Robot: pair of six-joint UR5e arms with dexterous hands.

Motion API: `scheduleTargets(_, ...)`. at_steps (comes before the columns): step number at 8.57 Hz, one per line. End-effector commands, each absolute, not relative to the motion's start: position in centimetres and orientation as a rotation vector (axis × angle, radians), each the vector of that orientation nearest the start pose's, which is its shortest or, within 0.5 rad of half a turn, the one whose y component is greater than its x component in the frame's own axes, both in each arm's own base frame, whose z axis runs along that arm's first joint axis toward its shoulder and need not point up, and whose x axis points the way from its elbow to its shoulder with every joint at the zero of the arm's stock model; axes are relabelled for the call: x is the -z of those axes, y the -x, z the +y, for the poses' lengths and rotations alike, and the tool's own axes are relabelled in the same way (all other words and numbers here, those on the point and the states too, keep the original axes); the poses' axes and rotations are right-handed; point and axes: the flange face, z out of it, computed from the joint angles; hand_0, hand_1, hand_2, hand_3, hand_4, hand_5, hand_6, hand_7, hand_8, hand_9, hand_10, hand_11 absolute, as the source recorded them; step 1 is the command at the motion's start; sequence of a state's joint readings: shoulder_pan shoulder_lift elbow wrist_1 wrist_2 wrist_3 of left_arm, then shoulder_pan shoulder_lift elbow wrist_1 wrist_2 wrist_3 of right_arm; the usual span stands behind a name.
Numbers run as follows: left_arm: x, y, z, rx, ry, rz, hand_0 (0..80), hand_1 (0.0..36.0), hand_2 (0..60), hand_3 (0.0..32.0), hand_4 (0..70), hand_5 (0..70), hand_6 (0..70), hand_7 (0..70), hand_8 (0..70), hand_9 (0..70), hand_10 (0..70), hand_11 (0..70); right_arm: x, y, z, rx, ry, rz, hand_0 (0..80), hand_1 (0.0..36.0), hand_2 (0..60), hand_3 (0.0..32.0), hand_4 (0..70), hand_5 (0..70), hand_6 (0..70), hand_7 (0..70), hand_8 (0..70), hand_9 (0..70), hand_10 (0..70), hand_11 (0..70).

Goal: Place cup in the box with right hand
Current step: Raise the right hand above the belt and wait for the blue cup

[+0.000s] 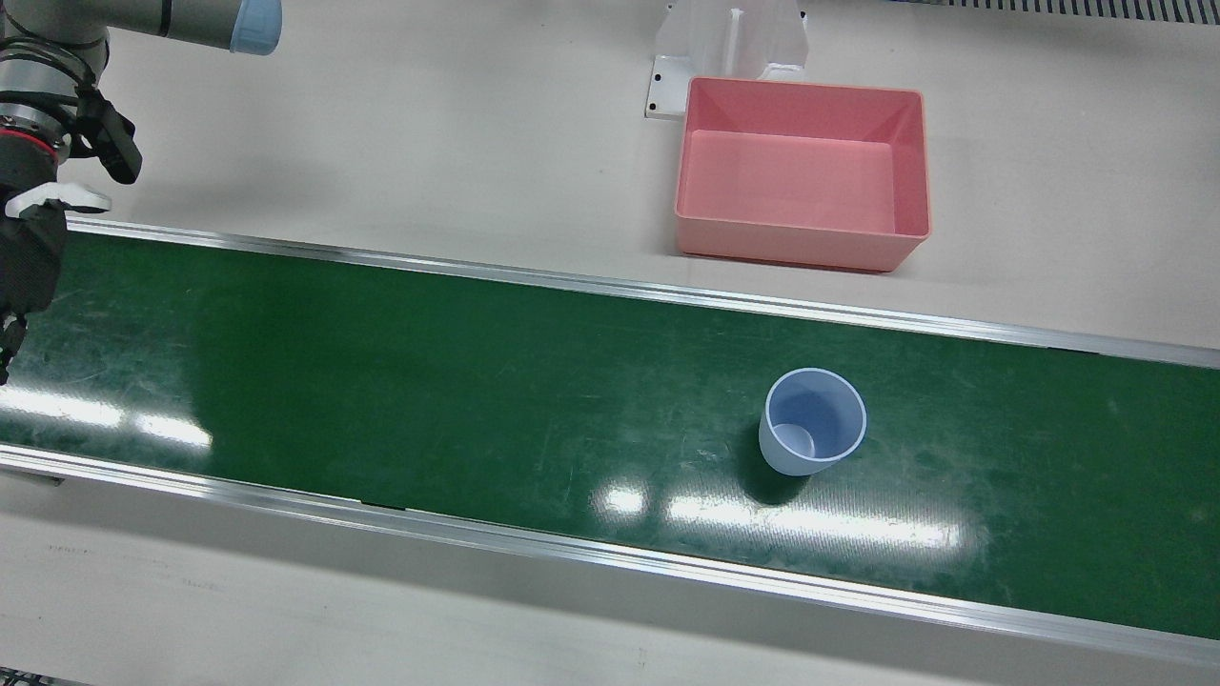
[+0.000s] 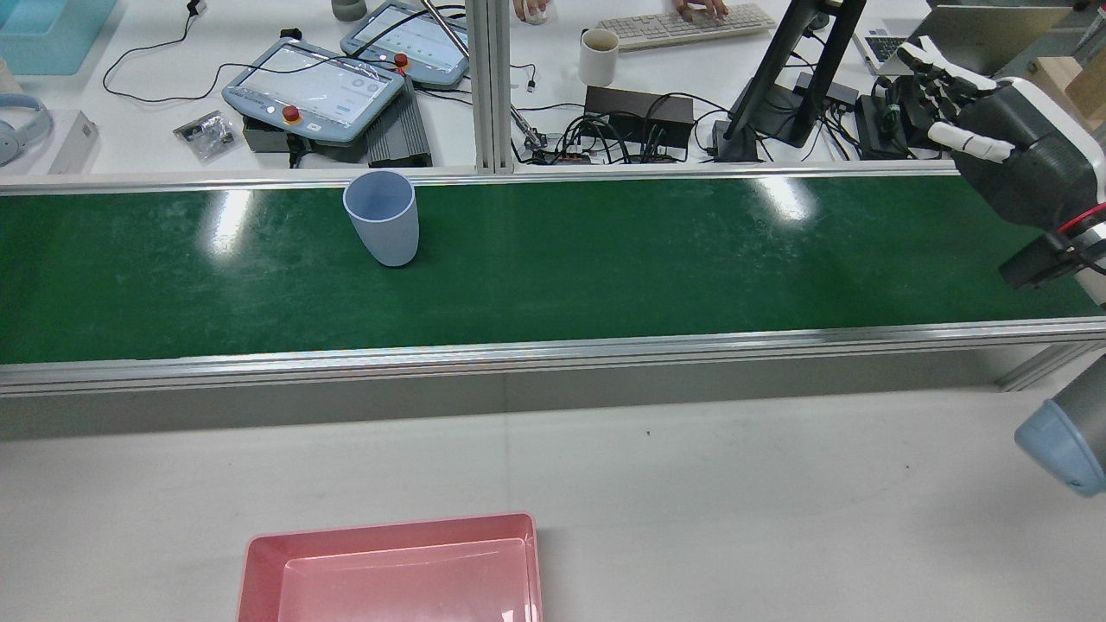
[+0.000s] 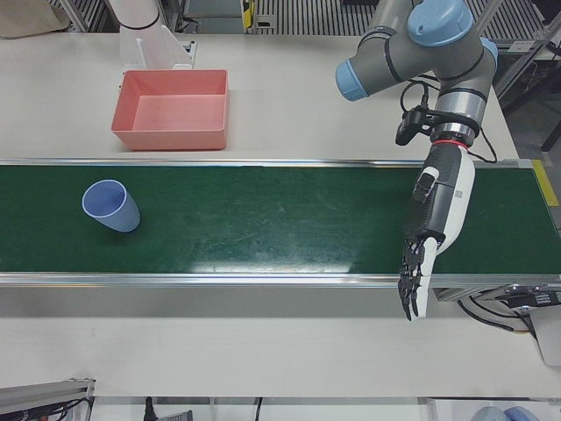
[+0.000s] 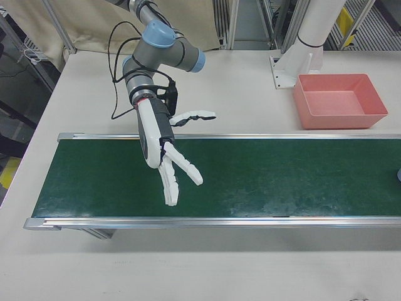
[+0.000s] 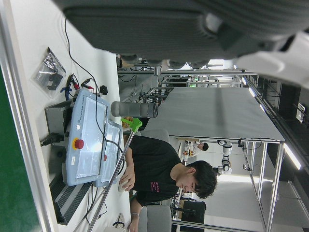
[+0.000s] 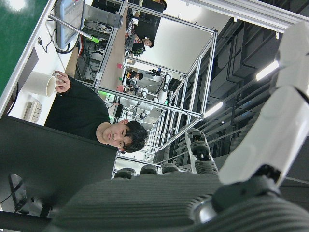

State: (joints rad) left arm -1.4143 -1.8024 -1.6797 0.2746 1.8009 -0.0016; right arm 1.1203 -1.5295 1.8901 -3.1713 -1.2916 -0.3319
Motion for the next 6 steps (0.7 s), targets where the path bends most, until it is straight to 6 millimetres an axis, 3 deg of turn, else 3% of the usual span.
scheduleTargets(1,-53.82,2.03,-58.08,1.941,0.392,2.075,0.0,0.0,0.0,0.0,0.0,0.0,0.0,0.0,0.0,0.0,0.0,0.0,-50.67,7.92,-53.06,1.938,0.108,2.754,38.7,11.9,17.5,0.0,0.0,1.8,0.6,0.4,0.0,0.0,0.0,0.0)
scheduleTargets(6,-53.82,2.03,-58.08,1.941,0.392,2.075,0.0,0.0,0.0,0.0,0.0,0.0,0.0,0.0,0.0,0.0,0.0,0.0,-50.36,8.42,-52.94,1.931,0.098,2.761,38.9,11.8,16.8,0.0,0.0,1.8,0.7,0.9,0.0,0.0,0.0,0.0)
